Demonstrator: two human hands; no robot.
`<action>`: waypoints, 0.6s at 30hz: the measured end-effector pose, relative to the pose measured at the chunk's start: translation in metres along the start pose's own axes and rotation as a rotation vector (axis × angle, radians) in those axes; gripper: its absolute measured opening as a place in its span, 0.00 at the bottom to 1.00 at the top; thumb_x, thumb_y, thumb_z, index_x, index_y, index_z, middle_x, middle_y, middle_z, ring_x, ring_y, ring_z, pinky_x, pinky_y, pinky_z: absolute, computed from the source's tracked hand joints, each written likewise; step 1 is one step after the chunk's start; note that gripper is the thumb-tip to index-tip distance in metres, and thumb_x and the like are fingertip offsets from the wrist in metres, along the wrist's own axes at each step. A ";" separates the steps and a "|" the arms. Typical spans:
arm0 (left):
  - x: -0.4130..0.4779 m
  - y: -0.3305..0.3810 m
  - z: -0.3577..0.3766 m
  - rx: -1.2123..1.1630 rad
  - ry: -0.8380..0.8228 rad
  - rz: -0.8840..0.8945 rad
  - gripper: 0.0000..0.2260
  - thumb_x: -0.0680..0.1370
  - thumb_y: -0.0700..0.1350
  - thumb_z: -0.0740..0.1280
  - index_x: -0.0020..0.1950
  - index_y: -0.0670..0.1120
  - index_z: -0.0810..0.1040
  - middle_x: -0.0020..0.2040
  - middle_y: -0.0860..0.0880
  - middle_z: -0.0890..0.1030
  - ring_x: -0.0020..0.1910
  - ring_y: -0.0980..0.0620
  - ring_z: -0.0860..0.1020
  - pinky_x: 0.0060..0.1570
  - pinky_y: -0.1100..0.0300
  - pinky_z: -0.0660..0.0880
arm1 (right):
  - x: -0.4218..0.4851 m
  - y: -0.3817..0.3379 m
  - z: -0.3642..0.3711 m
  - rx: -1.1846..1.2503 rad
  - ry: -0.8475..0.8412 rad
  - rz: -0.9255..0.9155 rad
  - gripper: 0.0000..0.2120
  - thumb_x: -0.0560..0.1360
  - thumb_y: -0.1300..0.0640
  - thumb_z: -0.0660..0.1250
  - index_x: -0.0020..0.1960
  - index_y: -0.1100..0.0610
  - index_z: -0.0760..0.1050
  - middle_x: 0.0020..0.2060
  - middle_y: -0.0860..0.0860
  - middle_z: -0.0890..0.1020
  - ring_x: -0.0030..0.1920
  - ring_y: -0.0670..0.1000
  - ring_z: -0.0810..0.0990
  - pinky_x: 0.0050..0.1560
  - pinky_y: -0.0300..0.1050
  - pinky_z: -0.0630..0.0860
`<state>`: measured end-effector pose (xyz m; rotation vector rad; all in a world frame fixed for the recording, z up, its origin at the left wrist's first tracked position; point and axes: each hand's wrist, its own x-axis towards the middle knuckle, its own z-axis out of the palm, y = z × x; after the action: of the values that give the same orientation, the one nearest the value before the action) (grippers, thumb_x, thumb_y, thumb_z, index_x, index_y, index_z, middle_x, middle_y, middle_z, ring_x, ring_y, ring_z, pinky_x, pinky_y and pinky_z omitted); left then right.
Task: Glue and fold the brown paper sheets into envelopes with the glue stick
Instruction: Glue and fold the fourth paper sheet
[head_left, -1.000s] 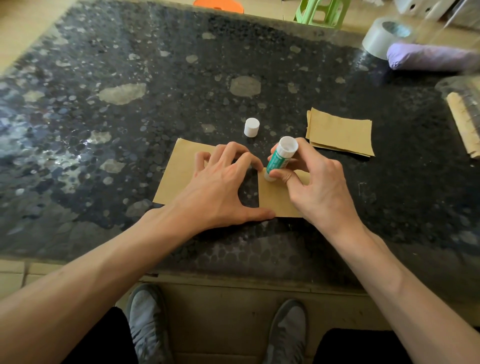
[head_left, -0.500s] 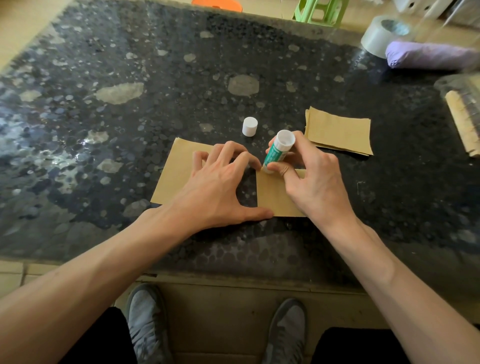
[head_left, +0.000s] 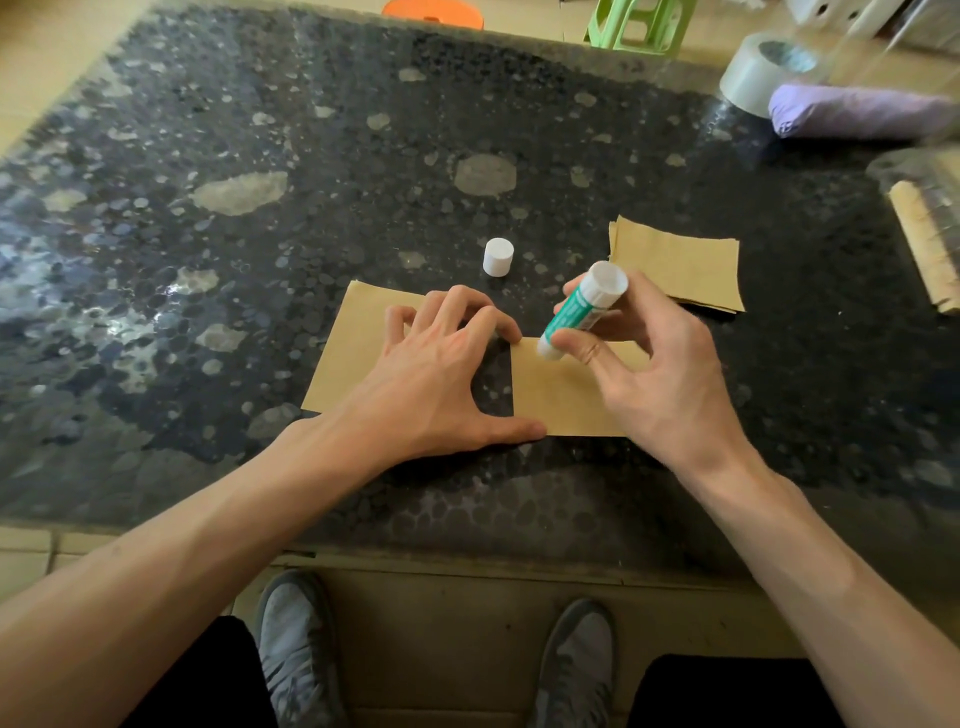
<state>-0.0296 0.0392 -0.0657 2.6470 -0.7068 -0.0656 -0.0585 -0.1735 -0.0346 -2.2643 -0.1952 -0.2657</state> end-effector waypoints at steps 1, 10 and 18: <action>0.000 0.000 0.000 0.000 0.005 0.002 0.38 0.65 0.79 0.67 0.68 0.59 0.69 0.65 0.57 0.66 0.67 0.56 0.64 0.62 0.55 0.56 | -0.003 0.000 0.001 0.007 -0.043 0.011 0.18 0.77 0.49 0.75 0.65 0.51 0.77 0.54 0.39 0.83 0.56 0.37 0.82 0.57 0.31 0.77; 0.000 -0.001 0.001 0.001 0.006 0.007 0.38 0.65 0.79 0.65 0.68 0.59 0.70 0.66 0.57 0.66 0.67 0.55 0.64 0.64 0.54 0.58 | -0.025 0.003 -0.002 -0.150 -0.200 -0.027 0.14 0.79 0.49 0.71 0.63 0.50 0.76 0.54 0.44 0.82 0.56 0.43 0.78 0.56 0.39 0.75; -0.001 -0.001 0.002 0.008 0.026 0.006 0.38 0.65 0.79 0.64 0.68 0.59 0.70 0.65 0.57 0.66 0.67 0.55 0.65 0.62 0.54 0.57 | -0.030 0.004 0.007 -0.226 -0.115 -0.095 0.16 0.78 0.52 0.73 0.63 0.56 0.75 0.53 0.49 0.83 0.55 0.45 0.77 0.54 0.32 0.73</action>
<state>-0.0305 0.0399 -0.0684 2.6480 -0.7083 -0.0272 -0.0855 -0.1720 -0.0494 -2.5001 -0.3485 -0.2163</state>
